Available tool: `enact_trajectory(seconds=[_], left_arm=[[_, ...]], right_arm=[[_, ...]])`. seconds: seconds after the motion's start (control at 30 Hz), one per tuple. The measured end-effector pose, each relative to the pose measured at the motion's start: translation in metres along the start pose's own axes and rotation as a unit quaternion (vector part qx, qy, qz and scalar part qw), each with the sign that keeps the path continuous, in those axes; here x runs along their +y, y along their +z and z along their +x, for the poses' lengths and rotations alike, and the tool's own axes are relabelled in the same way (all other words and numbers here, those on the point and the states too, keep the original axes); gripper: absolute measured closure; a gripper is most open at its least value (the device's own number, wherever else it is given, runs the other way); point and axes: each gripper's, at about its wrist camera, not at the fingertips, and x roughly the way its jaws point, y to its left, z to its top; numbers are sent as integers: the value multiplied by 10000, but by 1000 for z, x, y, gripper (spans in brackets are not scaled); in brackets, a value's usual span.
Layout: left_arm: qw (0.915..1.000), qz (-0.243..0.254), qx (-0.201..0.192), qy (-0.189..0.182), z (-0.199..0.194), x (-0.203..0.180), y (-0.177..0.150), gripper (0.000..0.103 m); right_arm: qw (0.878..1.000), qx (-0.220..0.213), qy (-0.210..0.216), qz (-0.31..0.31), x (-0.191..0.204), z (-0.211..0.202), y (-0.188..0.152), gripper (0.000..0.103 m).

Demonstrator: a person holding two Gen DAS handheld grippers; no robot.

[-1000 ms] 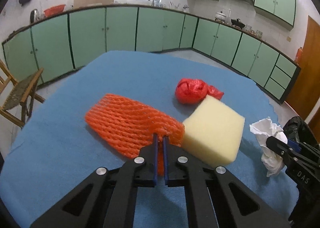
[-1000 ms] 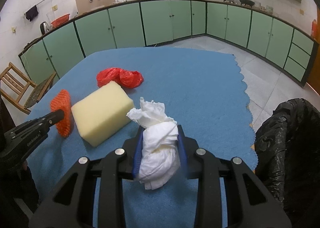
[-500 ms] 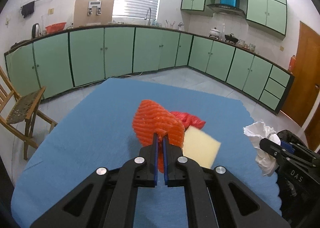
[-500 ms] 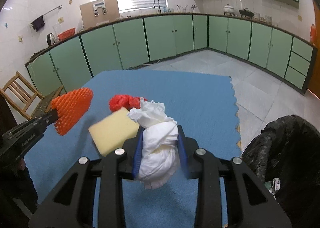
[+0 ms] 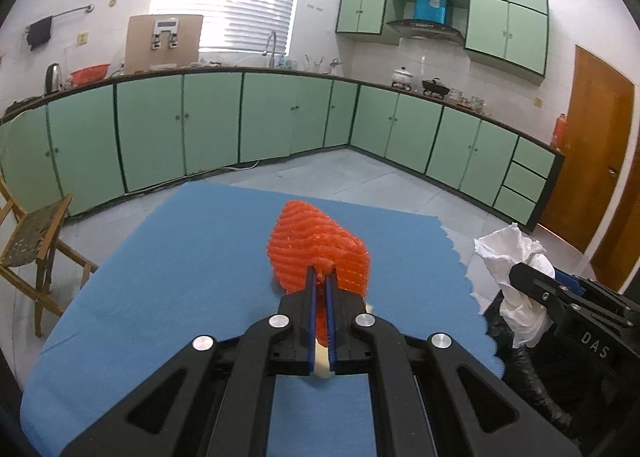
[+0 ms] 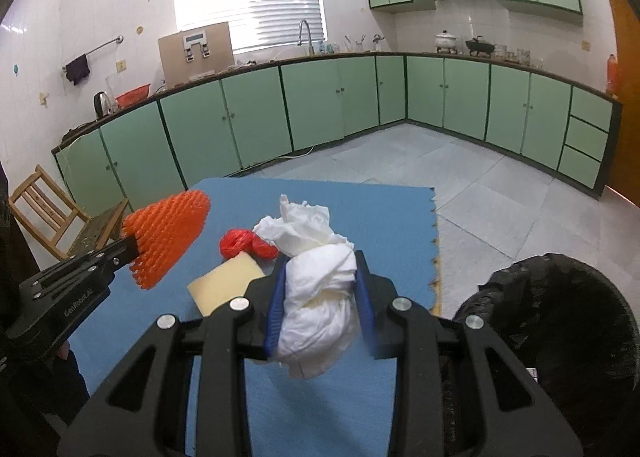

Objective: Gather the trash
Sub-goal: 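Carry the foam net and tissue over the bin and open both tools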

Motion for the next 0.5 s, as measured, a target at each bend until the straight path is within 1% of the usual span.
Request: enact_trajectory(seconds=[0.27,0.5], left_arm=[[9994,148,-93,-294,-3,-38,9,99],[9974,334,-144,-615,-5,-79,13,99]], right_arm=[[9994,-189,-265,138,-27,-28,1,73],[9975,-342,-534,313,-64,-55,-1,73]])
